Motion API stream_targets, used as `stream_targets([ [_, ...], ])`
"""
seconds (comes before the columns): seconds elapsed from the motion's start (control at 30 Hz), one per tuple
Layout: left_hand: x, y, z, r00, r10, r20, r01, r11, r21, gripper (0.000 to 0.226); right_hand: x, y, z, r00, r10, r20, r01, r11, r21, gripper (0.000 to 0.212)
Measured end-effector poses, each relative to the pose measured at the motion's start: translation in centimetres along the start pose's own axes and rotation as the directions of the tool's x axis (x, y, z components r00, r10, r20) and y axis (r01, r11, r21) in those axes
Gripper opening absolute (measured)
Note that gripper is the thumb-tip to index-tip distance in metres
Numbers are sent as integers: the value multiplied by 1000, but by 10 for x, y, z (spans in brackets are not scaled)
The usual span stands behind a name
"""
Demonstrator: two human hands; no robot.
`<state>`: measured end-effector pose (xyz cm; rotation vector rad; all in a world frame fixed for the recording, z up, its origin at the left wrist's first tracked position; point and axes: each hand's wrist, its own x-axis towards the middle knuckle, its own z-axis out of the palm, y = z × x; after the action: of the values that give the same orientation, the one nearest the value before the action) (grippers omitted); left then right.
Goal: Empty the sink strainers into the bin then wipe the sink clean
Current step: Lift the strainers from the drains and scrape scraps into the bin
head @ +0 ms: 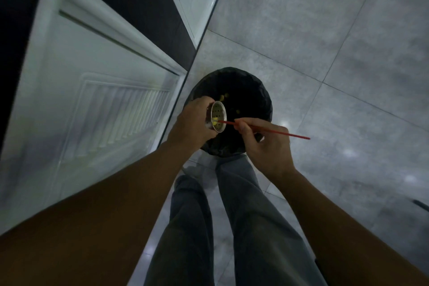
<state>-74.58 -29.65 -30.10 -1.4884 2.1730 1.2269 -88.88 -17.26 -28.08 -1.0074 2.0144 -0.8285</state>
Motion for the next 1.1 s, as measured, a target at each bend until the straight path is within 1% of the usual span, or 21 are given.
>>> stream_targets([
  [0.07,0,1,1,1000,-8,-4,8,1000,16,70,-2,0,-2,999,-35,-33,34,999,-33,17],
  [0.2,1,2,4,1000,-20,-16,21,999,42,70,-6,0,-6,994,-13,-108,11,1000,-13,17],
  [0.3,3,3,3,1000,-17,-20,18,999,49,70,-5,0,-5,998,-25,-60,28,999,41,18],
  [0.37,5,5,2,1000,0,-18,1,999,46,71,-4,-1,-1,1000,-12,-4,12,998,65,17],
  [0.43,6,8,1,999,36,4,-37,998,48,71,-2,0,2,1000,20,15,-21,997,74,18],
  [0.5,5,9,-1,999,42,20,-43,998,48,72,0,0,4,998,60,14,-61,996,72,18],
  [0.57,5,10,-3,1000,22,14,-23,999,47,71,1,1,3,997,71,1,-71,996,57,18],
  [0.77,8,9,-4,999,-17,27,15,995,96,61,-10,5,-9,990,98,-101,-89,992,90,18],
  [0.83,9,8,-2,999,-21,50,15,993,114,63,-13,7,-10,992,91,-86,-83,992,97,18],
  [0.97,10,11,4,995,14,98,-26,992,120,75,-10,10,-1,997,67,-34,-63,993,97,18],
  [1.1,9,10,6,997,-1,79,-9,992,125,72,-6,14,2,989,136,-60,-129,985,111,15],
])
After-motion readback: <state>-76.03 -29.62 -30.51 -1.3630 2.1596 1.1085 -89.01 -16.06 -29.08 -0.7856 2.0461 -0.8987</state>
